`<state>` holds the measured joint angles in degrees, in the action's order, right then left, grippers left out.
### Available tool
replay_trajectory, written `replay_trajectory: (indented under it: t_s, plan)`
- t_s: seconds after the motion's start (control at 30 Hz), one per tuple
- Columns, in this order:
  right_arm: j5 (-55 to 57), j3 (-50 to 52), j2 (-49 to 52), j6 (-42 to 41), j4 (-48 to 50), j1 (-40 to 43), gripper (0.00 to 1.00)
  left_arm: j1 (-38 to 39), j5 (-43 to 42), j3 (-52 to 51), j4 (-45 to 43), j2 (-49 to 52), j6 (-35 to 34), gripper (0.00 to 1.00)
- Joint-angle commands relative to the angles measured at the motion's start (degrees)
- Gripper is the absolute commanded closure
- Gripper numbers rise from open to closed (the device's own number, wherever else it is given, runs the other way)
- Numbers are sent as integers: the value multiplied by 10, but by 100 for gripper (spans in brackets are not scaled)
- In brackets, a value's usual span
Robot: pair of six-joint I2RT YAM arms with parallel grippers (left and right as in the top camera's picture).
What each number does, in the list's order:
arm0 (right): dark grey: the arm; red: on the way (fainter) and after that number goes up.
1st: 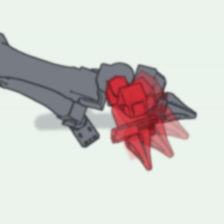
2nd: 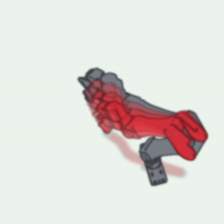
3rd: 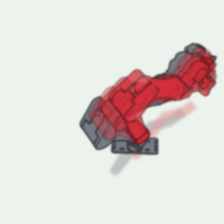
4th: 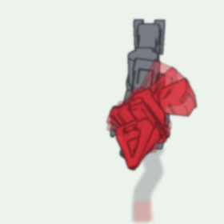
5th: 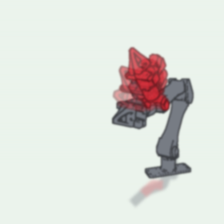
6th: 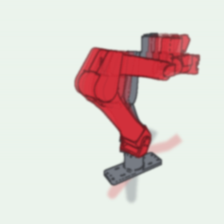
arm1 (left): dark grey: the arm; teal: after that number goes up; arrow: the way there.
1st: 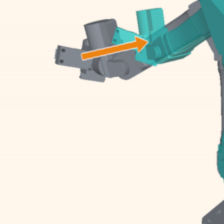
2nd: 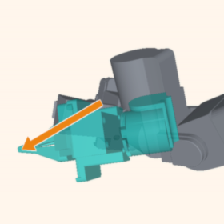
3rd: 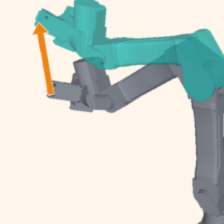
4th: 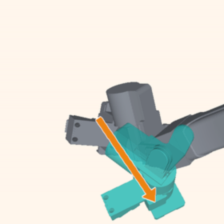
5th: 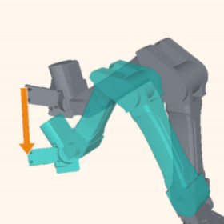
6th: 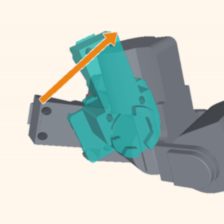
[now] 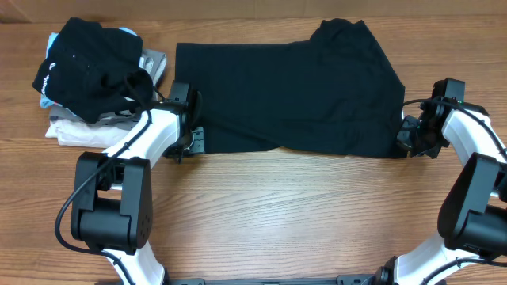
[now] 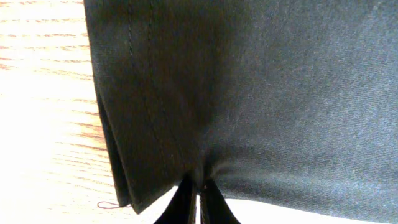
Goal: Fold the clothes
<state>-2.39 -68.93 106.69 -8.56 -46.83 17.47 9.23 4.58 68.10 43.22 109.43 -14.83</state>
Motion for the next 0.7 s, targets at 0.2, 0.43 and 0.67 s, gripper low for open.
replay_trajectory:
  t_s: [0.2, 0.43, 0.67]
  plan:
    - [-29, 3, -2, 105, 5, -1, 44, -6, 25, -5, -1, -4, -2, 96]
    - [-40, 4, -2, 111, -1, -1, 53, -6, 36, -5, -4, -4, -1, 96]
    - [-54, 39, -2, 120, 35, -2, 78, -6, 36, -5, -10, -4, 1, 96]
